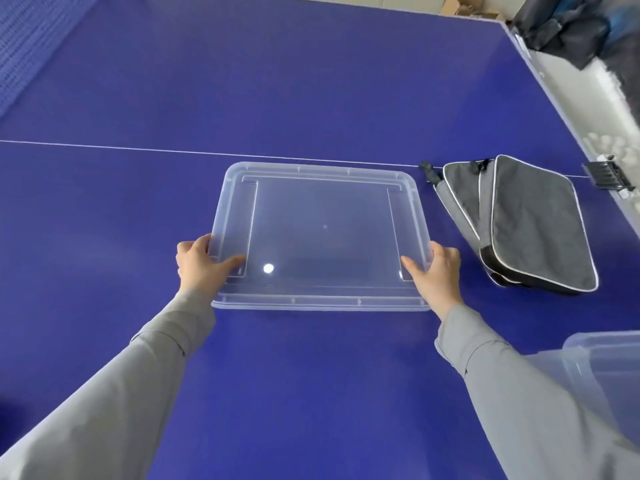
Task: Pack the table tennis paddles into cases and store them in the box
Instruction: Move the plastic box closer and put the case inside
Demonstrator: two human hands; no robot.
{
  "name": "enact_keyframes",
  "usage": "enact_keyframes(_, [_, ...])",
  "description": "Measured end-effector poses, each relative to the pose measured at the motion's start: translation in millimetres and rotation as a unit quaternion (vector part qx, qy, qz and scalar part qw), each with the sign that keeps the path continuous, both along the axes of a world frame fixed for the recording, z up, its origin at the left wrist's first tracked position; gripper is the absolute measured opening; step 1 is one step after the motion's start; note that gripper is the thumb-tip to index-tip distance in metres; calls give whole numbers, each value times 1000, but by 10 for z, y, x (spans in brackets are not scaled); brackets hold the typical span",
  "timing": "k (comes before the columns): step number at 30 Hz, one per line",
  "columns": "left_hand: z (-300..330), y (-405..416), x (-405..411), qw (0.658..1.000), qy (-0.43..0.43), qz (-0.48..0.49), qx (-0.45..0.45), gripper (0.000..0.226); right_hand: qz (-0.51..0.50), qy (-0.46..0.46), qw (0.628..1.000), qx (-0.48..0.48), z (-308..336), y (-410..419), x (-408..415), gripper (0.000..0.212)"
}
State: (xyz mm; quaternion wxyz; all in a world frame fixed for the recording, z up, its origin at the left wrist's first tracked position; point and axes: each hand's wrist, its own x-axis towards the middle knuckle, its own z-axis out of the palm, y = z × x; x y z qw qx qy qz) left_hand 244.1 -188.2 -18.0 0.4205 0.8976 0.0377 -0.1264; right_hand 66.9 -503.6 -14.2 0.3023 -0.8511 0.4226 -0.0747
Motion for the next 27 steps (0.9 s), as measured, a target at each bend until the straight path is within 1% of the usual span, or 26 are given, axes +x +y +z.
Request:
enact_keyframes(6, [-66,-23,-63,998,-53,0,22,51,7,16,998,-60,-97,7,19,65])
enact_keyframes(11, [-70,-10,-63,997,-57,-19,49,57,16,17,999,-33,-41,25,-40,72])
enact_keyframes(13, [-57,12,-98,997,-50,-30,57,64,18,9,1000,-14,-4,81,-118,74])
enact_keyframes(15, [-44,45,-172,992,-60,-58,90,71,32,8,999,-10,29,162,-236,74])
enact_keyframes(18, [-5,125,-349,977,-74,-113,162,76,63,25,997,-24,101,291,-422,74])
enact_keyframes(22, [100,272,-715,953,-82,-174,235,76,125,59,989,-44,231,493,-656,75])
enact_keyframes(25, [212,373,-1071,925,-70,-214,306,78,174,87,979,-66,318,697,-855,73])
enact_keyframes(27, [298,452,-1343,900,-54,-241,358,79,209,114,968,-80,370,847,-1005,73])
